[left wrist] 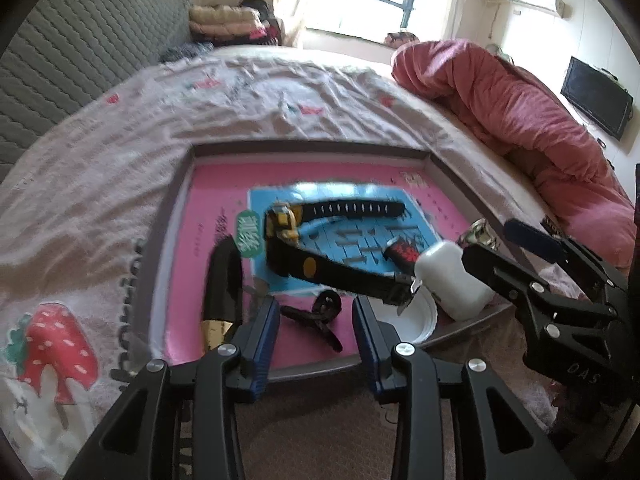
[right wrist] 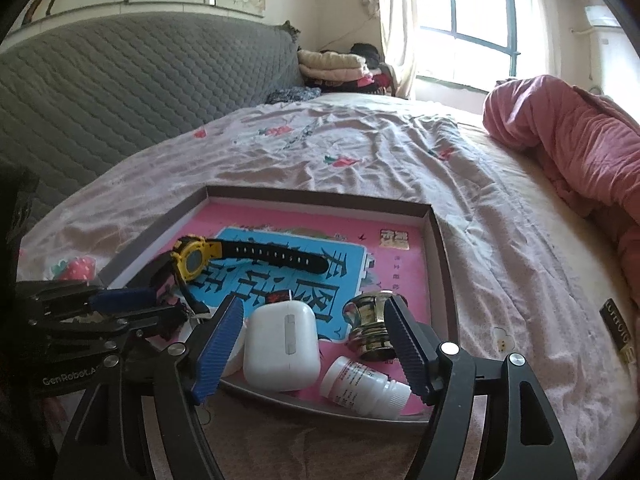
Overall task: Organize rigid objects
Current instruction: 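Open the left tool to release the black clip in the box and withdraw both tools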
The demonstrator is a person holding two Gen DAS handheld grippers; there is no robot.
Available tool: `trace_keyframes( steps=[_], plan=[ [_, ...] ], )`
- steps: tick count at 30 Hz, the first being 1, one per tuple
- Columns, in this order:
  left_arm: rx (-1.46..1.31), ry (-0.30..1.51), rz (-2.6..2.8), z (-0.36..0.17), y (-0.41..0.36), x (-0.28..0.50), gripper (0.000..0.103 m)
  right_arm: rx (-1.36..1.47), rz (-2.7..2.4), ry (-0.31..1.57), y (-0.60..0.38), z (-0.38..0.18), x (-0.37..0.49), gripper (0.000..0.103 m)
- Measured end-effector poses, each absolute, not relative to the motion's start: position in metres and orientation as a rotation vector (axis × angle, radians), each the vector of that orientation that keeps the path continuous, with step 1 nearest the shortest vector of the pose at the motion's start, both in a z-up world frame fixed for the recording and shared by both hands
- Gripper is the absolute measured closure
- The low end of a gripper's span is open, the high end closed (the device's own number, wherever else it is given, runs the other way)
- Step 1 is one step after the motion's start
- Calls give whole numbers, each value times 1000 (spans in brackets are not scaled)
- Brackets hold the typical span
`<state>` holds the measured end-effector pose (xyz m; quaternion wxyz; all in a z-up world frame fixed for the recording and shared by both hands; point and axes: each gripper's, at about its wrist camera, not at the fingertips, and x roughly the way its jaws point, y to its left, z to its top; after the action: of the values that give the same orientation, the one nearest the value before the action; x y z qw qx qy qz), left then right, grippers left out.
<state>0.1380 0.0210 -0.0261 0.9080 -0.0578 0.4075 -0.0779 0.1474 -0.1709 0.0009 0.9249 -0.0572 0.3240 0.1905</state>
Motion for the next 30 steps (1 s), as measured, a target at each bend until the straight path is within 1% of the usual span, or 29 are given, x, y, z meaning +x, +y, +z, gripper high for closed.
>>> trace_keyframes(
  steps=[3,5,7,15,23,30],
  plan=[
    [-133,822,-171,-18,22,134,64,-130,389,650,-171,4,143,28],
    [-142,810,-169,-15,22,129,56,-135,386,646,-171,5,138,28],
    [-136,810,-157,-13,22,126,54,-145,365,642,-171,7,132,28],
    [-152,824,-120,-9,22,106,53,-106,320,674,-176,8,114,28],
    [-136,782,-79,8,18,80,53,-108,270,694,-177,8,88,28],
    [-141,801,-61,12,17,63,53,-57,237,732,-183,7,68,28]
  ],
)
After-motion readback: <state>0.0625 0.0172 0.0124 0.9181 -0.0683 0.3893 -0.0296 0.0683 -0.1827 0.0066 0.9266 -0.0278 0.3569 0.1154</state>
